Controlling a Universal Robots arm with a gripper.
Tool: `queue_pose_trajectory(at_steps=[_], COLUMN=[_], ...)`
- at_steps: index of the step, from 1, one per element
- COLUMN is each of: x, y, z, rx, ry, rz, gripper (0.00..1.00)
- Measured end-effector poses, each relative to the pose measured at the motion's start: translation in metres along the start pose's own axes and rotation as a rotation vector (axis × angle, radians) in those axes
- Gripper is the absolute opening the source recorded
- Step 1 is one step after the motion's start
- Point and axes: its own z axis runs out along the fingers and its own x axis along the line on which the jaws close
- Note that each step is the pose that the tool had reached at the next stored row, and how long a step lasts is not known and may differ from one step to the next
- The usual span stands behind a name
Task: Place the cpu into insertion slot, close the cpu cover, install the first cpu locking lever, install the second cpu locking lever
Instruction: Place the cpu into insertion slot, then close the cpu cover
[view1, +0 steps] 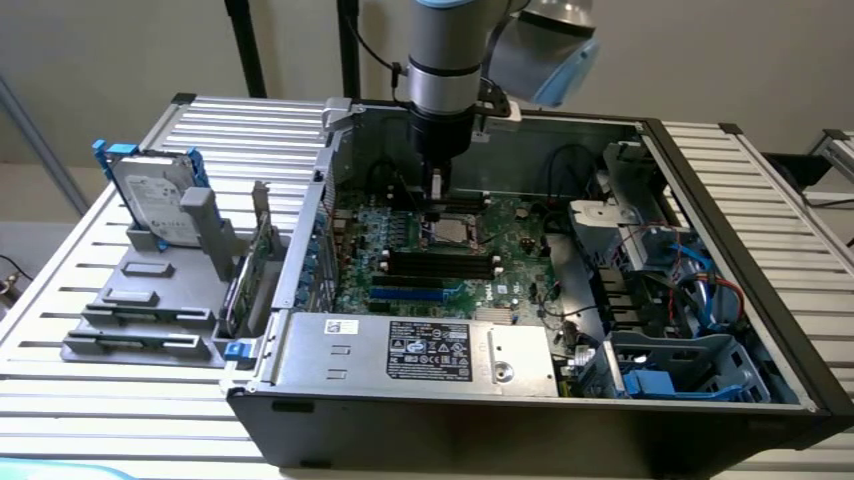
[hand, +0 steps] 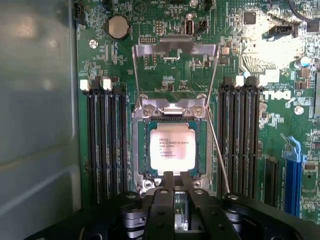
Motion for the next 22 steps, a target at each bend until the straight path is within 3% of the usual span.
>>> queue_pose_trajectory(at_steps=[5, 19, 22], x=[-0.004, -0.004, -0.004], y=[-0.0133, -0.0137, -0.0119], z=[-0.0015, -0.0015, -0.0015], rx=[-0.0025, -0.0029, -0.0027], ry=[0.0036, 0.0036, 0.0090], rz=[0.000, 0.000, 0.000], gripper=[0.11, 0.11, 0.11])
